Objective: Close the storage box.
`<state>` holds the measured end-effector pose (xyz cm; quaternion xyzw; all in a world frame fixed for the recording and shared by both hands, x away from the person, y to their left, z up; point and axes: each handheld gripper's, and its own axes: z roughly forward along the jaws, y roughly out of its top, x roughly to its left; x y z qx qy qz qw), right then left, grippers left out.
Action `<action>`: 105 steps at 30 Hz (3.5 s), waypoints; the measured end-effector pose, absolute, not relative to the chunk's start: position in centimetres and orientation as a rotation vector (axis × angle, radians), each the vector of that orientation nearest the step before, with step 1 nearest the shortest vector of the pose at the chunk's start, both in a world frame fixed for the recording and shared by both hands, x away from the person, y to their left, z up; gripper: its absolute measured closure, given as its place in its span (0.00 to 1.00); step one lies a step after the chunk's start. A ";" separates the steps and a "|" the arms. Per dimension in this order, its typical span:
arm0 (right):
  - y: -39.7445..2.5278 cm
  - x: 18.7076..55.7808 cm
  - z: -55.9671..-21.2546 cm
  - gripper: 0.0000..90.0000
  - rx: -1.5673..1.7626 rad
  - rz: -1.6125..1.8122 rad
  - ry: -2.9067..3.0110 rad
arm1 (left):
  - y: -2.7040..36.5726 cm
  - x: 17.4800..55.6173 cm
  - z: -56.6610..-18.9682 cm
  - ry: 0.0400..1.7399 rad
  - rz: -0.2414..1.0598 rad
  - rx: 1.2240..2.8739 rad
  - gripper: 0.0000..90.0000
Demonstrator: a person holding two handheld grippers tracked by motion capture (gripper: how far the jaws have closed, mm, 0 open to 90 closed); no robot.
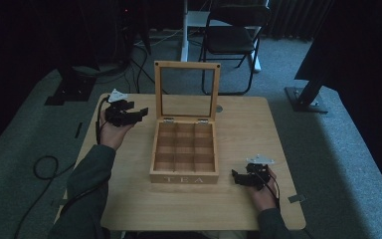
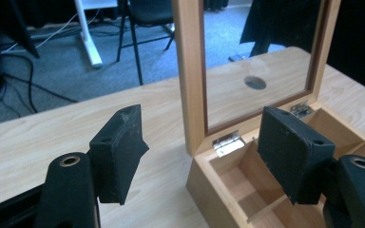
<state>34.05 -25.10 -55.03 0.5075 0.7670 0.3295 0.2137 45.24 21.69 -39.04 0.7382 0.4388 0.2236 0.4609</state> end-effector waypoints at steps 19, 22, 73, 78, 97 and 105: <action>-25.1 34.1 -55.0 0.13 1.408 0.914 2.129 | 21.3 48.6 -36.5 1.056 0.605 1.834 0.37; -25.1 34.1 -55.0 0.13 1.407 0.914 2.129 | 21.2 48.9 -36.5 1.063 0.605 1.834 0.37; -25.1 34.0 -55.0 0.13 1.412 0.913 2.124 | 16.3 56.9 -35.6 1.141 0.483 1.796 0.40; -25.1 34.0 -55.0 0.13 1.411 0.913 2.124 | 15.9 57.3 -34.5 1.122 0.458 1.762 0.40; -25.0 34.0 -55.0 0.13 1.413 0.912 2.122 | 16.0 53.9 -33.4 1.064 0.485 1.744 0.48; -24.9 34.0 -55.0 0.13 1.413 0.909 2.124 | 16.4 50.9 -33.4 1.011 0.470 1.702 0.48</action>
